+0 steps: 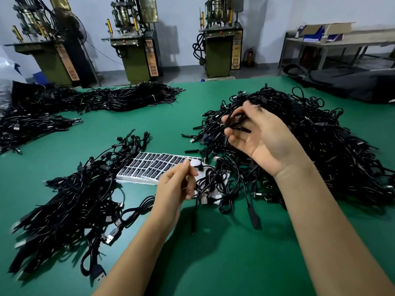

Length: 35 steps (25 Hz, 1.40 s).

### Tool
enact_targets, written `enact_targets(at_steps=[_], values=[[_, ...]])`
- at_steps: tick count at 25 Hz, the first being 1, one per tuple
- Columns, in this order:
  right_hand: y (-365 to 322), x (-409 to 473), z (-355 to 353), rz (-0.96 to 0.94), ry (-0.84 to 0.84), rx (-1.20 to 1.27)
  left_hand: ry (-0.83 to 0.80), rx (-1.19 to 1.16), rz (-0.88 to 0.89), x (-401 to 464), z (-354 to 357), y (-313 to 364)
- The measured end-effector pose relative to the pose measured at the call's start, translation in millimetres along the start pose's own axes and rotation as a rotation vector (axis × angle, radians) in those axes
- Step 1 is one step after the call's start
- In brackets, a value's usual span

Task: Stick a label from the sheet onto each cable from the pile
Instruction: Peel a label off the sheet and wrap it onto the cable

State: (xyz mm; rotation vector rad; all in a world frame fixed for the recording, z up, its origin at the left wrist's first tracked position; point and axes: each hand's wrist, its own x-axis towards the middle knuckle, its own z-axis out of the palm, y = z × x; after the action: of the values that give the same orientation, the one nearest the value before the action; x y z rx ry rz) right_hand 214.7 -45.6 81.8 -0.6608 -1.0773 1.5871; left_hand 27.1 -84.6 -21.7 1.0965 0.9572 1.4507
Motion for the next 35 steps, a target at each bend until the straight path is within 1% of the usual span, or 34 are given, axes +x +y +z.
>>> enact_targets(at_steps=[1, 2, 3, 4, 5, 6, 8, 9, 10, 12, 15, 16, 17, 19, 20, 22, 23, 24, 26, 29, 31, 33, 35], values=[[1.8, 1.4, -0.1, -0.03, -0.011, 0.105, 0.031, -0.059, -0.024, 0.8, -2.3, 1.3], [3.4, 1.9, -0.5, -0.054, -0.058, 0.163, 0.058, -0.116, -0.055, 2.1, -3.4, 1.4], [5.1, 1.8, -1.0, -0.063, -0.127, 0.155, 0.066, -0.181, -0.101, 3.6, -3.0, 1.3], [8.7, 1.2, -2.8, -0.041, -0.206, 0.076, 0.055, -0.247, -0.15, 5.9, -2.5, 0.2], [13.5, 1.2, -6.2, 0.016, -0.292, -0.069, 0.035, -0.313, -0.194, 8.3, -1.8, -0.8], [19.5, 1.7, -10.7, 0.096, -0.386, -0.265, 0.022, -0.363, -0.226, 10.4, -2.4, -1.2], [32.4, 2.7, -18.3, 0.275, -0.568, -0.657, 0.031, -0.406, -0.241, 13.4, -3.4, -0.2], [39.0, 2.7, -20.1, 0.36, -0.622, -0.765, 0.048, -0.397, -0.226, 13.9, -4.6, -0.5], [45.0, 2.6, -20.9, 0.43, -0.644, -0.799, 0.068, -0.382, -0.202, 14.3, -6.3, -1.2], [53.9, 3.0, -21.9, 0.502, -0.621, -0.736, 0.104, -0.36, -0.164, 14.4, -10.3, -3.0], [56.2, 5.2, -26.7, 0.521, -0.544, -0.575, 0.134, -0.315, -0.148, 15.7, -13.0, -6.9], [56.1, 5.3, -27.0, 0.515, -0.52, -0.6, 0.138, -0.309, -0.149, 16.6, -12.6, -8.1], [55.6, 5.3, -25.7, 0.494, -0.487, -0.703, 0.134, -0.313, -0.152, 17.3, -11.8, -9.2], [57.6, 8.1, -20.0, 0.365, -0.382, -0.961, 0.105, -0.325, -0.165, 16.3, -10.5, -12.2], [59.6, 10.4, -16.0, 0.258, -0.304, -1.014, 0.075, -0.326, -0.165, 15.1, -9.6, -14.0], [63.8, 14.0, -7.9, 0.039, -0.139, -1.048, -0.005, -0.319, -0.129, 12.0, -7.7, -16.9], [66.8, 15.1, -4.9, -0.023, -0.086, -1.048, -0.03, -0.314, -0.098, 10.8, -6.8, -17.8], [70.7, 15.9, -3.0, -0.045, -0.057, -1.031, -0.034, -0.307, -0.071, 9.9, -6.0, -18.2], [77.0, 16.3, -1.8, -0.025, -0.058, -0.969, 0.0, -0.301, -0.057, 9.3, -5.6, -17.6], [76.7, 14.3, -6.7, 0.067, -0.21, -0.803, 0.018, -0.3, -0.077, 7.9, -6.7, -16.5], [76.0, 13.8, -11.2, 0.071, -0.264, -0.757, 0.035, -0.287, -0.083, 7.4, -5.3, -16.7], [78.0, 14.7, -12.2, 0.041, -0.24, -0.732, 0.055, -0.281, -0.092, 7.8, -2.9, -16.4], [80.8, 16.3, -11.7, 0.028, -0.164, -0.693, 0.04, -0.277, -0.111, 7.4, -2.4, -16.1]])
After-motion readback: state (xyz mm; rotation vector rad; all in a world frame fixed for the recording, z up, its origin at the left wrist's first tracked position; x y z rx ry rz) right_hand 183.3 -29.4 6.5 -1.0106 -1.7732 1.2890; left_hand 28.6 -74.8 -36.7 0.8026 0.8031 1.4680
